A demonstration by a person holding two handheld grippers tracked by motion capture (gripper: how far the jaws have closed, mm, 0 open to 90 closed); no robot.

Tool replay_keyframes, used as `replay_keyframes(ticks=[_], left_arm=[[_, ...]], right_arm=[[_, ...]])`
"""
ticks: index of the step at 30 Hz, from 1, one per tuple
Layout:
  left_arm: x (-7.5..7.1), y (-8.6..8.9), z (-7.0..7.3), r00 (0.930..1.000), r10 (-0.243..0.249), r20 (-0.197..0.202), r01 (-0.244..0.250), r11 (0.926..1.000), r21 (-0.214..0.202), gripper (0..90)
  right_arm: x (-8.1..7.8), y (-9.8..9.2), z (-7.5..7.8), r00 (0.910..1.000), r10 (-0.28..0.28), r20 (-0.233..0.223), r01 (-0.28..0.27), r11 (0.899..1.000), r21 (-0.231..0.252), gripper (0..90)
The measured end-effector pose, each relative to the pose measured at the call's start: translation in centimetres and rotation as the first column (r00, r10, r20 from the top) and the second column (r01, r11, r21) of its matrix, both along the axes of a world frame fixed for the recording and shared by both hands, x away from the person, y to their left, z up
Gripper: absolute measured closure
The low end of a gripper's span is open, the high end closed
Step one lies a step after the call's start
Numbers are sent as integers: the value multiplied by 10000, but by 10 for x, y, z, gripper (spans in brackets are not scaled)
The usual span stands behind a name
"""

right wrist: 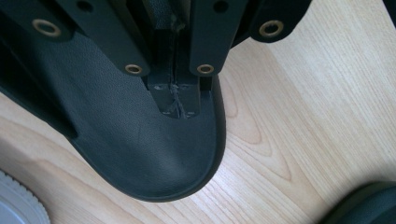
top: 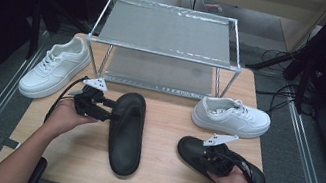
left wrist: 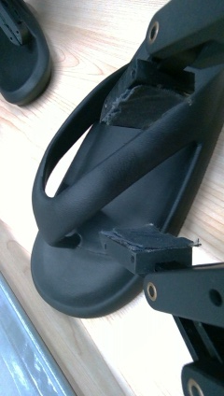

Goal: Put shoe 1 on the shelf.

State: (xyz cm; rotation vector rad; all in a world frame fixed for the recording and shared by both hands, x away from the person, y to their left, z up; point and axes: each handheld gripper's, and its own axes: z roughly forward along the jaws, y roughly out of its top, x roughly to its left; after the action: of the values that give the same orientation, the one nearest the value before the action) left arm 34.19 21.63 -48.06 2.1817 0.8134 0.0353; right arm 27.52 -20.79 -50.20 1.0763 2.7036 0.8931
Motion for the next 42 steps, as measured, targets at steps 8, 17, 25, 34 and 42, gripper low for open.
replay_keyframes(ticks=[8,17,25,34,42], left_arm=[[5,-6,-1,9998,-183,-71,183,9998,25,387],[5,-6,0,9998,-179,-81,179,9998,38,388],[5,-5,-1,9998,-188,-116,189,9998,94,388],[5,-4,-1,9998,-172,-135,174,9998,138,388],[3,-4,-2,9998,-136,-146,139,9997,219,388]], right_arm=[[-7,-4,0,9997,162,-179,-157,9996,255,896],[-7,-42,26,9879,-1547,102,1519,9788,1373,900],[-8,-91,39,9470,-3132,718,3002,9419,1505,900],[-17,-125,36,9104,-4065,773,3963,9103,1199,900],[-10,-118,29,9133,-4009,716,3944,9145,897,900]])
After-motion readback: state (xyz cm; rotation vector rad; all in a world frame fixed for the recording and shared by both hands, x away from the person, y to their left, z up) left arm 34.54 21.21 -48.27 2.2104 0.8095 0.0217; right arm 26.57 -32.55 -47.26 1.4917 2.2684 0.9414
